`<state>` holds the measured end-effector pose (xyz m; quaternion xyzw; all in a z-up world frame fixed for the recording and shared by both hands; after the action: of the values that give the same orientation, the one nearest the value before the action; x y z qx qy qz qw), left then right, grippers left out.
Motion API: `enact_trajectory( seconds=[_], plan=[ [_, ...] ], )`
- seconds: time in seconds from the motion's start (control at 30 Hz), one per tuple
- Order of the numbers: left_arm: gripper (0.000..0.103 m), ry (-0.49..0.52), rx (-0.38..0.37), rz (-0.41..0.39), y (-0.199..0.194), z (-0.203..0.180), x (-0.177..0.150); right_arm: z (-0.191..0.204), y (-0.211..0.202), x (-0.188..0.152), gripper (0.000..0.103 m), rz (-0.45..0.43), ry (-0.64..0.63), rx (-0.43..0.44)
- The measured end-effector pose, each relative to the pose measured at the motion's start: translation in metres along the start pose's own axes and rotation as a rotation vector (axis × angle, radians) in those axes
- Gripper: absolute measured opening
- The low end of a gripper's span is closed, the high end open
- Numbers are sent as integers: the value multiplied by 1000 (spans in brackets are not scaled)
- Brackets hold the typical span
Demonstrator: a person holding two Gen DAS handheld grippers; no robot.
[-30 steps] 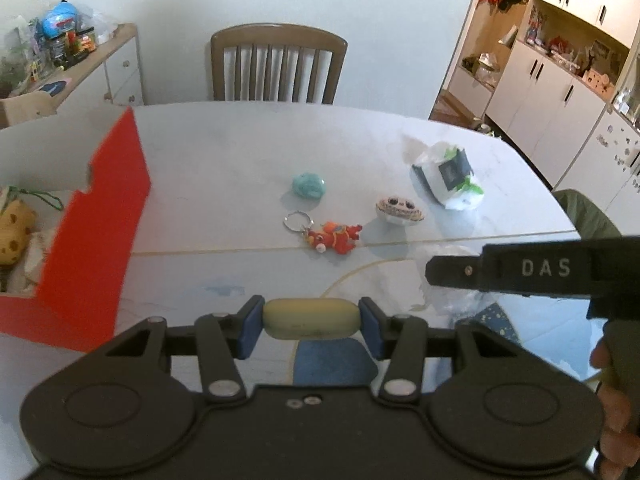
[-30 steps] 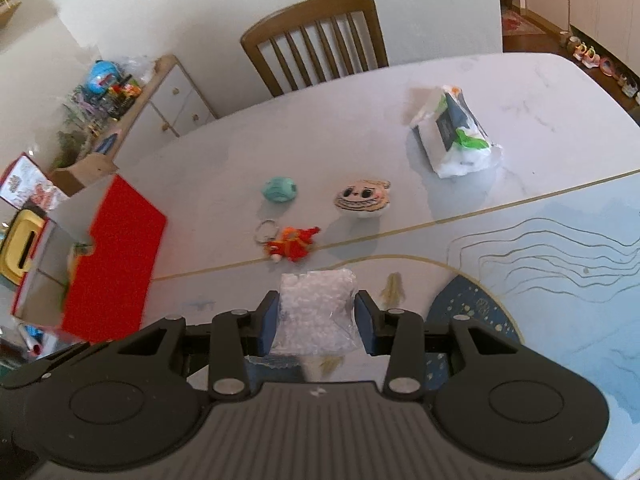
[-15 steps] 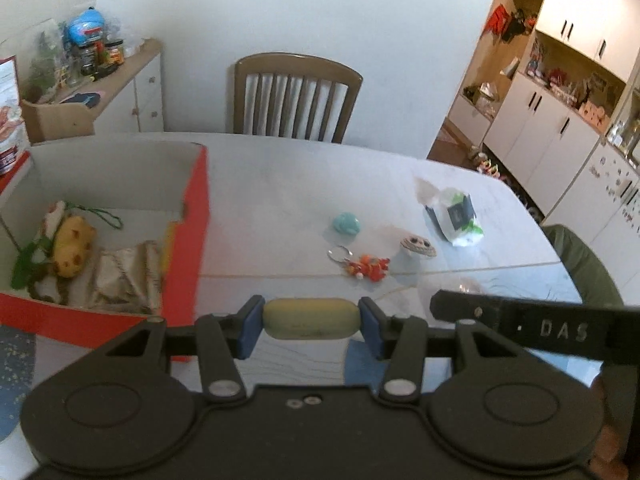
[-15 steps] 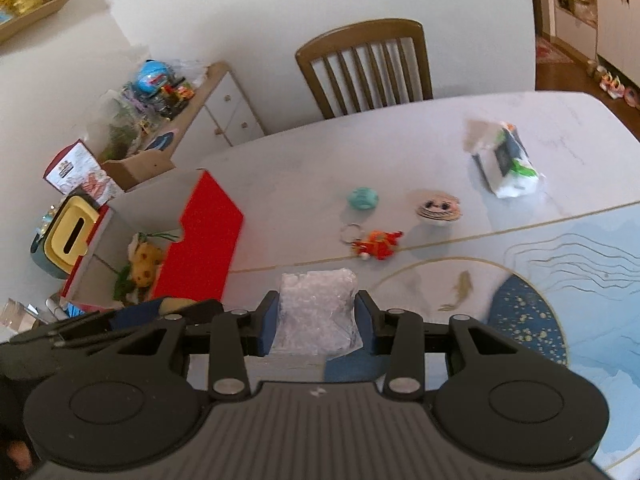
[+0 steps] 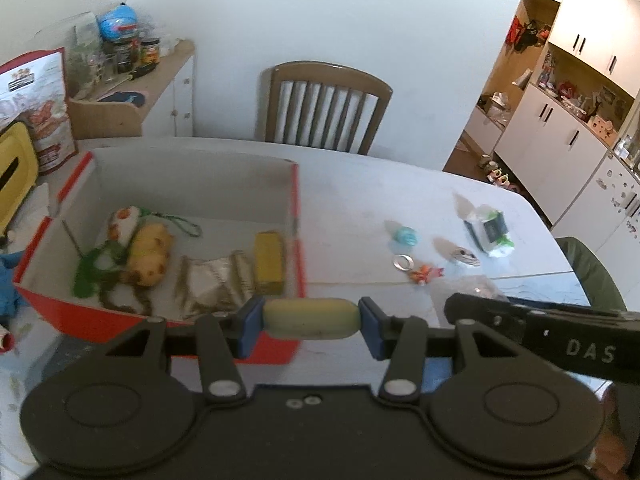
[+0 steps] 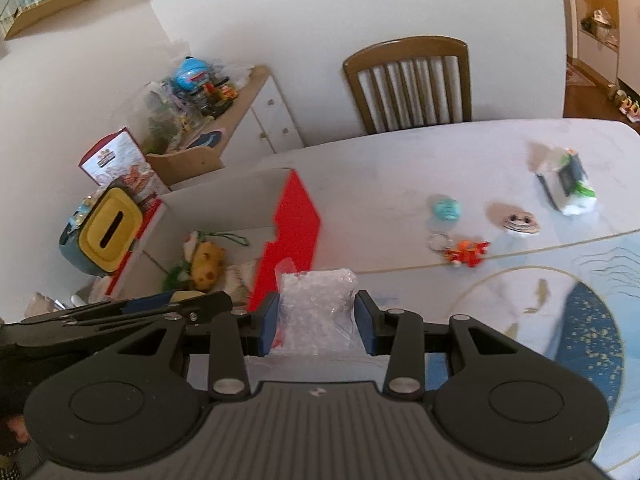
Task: Organize objects
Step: 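Carry the soap bar with left tool while right tool carries the bubble-wrap bag into the box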
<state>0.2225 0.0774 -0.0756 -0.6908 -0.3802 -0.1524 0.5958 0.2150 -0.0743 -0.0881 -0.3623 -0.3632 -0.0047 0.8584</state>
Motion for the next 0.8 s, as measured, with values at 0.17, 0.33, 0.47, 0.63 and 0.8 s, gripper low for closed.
enact_trajectory(
  seconds=[0.17,0.33,0.47,0.63,0.8],
  plan=[
    [49,-9,2,-6,3,33,8,29,15,2,40,-3,-21,3],
    [49,-16,20,-20,7,65,20,52,33,4,40,1,-48,1],
    [49,-24,36,-30,14,87,32,68,51,8,40,12,-79,-7],
    [49,-47,57,-23,29,114,41,81,74,17,40,17,-116,-12],
    [49,-65,83,9,52,132,44,85,103,31,40,21,-144,-19]
  ],
)
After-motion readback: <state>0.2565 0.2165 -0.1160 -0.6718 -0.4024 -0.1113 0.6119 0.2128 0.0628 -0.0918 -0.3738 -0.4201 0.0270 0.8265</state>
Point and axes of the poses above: each gripper's, at about its wrist camera, not at the fingertips, and y roughly the way its jaws point, z to its left, x to its top, the point moved 10 cm from there along y, roughly the way its jaws point, and after that the axes turned 12 degrees about x, right-handed, at the moved point
